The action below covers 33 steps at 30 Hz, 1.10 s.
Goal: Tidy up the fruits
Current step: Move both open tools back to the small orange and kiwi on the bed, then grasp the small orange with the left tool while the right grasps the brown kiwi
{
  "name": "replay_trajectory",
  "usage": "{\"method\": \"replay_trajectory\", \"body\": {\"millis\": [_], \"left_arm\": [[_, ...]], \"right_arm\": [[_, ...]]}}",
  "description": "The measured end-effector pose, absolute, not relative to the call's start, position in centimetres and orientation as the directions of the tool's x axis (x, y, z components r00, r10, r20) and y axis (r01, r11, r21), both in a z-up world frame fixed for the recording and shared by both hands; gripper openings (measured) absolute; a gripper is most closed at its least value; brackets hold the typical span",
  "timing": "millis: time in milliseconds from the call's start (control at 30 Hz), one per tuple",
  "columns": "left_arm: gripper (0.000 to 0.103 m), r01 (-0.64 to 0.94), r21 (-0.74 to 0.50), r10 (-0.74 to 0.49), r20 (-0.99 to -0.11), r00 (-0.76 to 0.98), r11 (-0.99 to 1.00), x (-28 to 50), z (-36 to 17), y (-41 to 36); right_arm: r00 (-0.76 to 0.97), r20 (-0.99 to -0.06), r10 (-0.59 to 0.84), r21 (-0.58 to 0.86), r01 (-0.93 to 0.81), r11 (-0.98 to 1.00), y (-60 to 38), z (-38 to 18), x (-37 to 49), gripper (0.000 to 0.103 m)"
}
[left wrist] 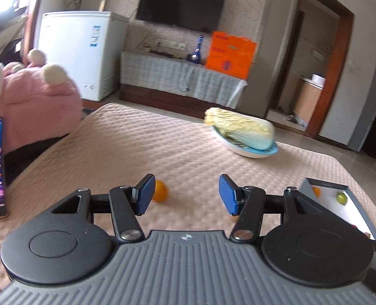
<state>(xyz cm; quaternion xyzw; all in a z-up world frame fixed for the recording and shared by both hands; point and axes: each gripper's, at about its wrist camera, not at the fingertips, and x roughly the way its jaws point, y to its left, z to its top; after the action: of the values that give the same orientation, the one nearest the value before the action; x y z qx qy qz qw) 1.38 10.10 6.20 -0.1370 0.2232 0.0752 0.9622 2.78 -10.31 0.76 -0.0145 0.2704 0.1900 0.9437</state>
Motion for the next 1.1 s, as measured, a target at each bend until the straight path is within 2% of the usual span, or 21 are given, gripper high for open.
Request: {"method": "replay_trajectory", "body": {"millis": [233, 567, 1100], "left_arm": [[0.061, -0.279, -0.231, 0.132, -0.501, 0.855, 0.932, 2.2, 5.1, 13.3], [0.061, -0.243, -0.166, 0.100, -0.592, 0.799, 0.956, 6.9, 1.4, 13.2], [0.060, -0.221, -0.132, 0.091, -0.627, 0.774, 0.966, 11.6, -2.0, 12.5]], "right_arm": [[0.757, -0.538, 0.372, 0.064, -0.403, 0.913, -8.2, -0.2, 4.4, 0.030], [0.726, -0.572, 0.382, 0.068, -0.422, 0.904, -7.2, -0.7, 6.1, 0.030], [0.711, -0.595, 0.375, 0.033, -0.445, 0.895, -5.6, -2.1, 9.3, 0.031]]}}
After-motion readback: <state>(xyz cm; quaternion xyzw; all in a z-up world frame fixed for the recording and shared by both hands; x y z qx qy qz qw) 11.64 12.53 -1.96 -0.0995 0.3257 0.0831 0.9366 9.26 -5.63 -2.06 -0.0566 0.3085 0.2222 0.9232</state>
